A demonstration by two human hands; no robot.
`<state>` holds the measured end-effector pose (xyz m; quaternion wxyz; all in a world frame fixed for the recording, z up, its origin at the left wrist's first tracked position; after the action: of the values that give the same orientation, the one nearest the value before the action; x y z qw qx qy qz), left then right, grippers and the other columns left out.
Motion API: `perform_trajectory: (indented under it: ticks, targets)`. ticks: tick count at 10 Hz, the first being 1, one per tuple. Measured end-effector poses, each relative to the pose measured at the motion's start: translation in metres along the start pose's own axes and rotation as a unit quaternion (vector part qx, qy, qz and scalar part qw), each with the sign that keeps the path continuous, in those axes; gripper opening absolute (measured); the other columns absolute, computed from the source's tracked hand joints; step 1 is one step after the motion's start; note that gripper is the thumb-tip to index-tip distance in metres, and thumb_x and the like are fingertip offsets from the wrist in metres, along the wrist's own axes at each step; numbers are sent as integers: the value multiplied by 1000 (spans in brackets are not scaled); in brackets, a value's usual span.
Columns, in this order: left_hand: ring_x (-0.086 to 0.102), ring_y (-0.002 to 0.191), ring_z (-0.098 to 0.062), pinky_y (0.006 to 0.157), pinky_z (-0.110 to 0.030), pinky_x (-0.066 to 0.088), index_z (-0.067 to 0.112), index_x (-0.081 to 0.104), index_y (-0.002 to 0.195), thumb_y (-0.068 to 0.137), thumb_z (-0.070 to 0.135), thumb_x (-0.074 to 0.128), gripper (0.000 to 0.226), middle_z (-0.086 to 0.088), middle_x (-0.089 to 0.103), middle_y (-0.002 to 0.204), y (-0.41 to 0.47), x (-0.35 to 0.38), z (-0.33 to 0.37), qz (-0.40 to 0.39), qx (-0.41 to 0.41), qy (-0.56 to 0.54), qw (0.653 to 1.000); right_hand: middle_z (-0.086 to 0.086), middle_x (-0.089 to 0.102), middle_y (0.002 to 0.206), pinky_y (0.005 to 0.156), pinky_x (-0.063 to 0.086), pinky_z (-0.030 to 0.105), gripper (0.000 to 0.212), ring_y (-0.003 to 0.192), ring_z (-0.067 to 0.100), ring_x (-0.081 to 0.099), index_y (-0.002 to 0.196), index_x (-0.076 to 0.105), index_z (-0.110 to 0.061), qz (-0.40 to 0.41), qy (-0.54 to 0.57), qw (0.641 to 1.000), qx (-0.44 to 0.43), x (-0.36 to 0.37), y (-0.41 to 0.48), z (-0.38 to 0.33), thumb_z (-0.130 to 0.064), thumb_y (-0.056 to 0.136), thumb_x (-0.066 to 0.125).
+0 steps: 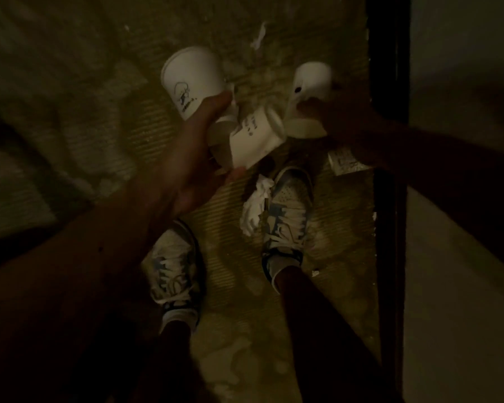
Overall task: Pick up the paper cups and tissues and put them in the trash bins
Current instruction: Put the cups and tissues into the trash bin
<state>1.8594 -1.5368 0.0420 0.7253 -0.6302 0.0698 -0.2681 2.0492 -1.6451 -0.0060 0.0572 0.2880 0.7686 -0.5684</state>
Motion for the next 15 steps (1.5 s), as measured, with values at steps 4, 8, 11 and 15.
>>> perform_trajectory:
  ticks: [4,8,11,15]
  targets:
    - [71,72,-5,71,-35,53,32,61,99,70,63,65,43,16,73,78,-212,-21,155,-30,196,233,952,16,67,107,70,60,42,51,93,26,69,138,47,-6,-170,336,926,13,-25,-261,-183,-35,96,47]
    - [70,84,-7,63,-21,56,25,57,111,74,53,65,47,2,68,103,-549,11,271,-55,439,192,876,20,68,116,90,51,51,66,106,34,65,128,55,-11,-163,322,915,-179,-91,-540,-340,-43,71,60]
    - [69,100,-23,79,-36,59,22,56,116,72,54,66,56,-2,69,105,-772,101,266,-196,553,231,776,18,69,114,84,55,51,59,100,31,68,120,66,-15,-108,424,841,-319,-194,-745,-352,-46,70,67]
    - [64,111,-34,84,-42,55,17,60,122,76,54,73,61,-12,67,117,-962,321,135,-508,501,317,625,11,70,116,90,53,56,68,105,31,68,118,64,-21,134,540,715,-423,-355,-967,-205,-48,57,75]
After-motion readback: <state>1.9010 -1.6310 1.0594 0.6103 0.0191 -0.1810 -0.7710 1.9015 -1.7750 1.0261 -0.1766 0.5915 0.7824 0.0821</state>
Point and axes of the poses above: each hand's wrist, its own y-axis towards the middle knuckle, its own x-axis out of the palm, z = x × y, the point moved 7 cm from there along y, towards the middle knuckle
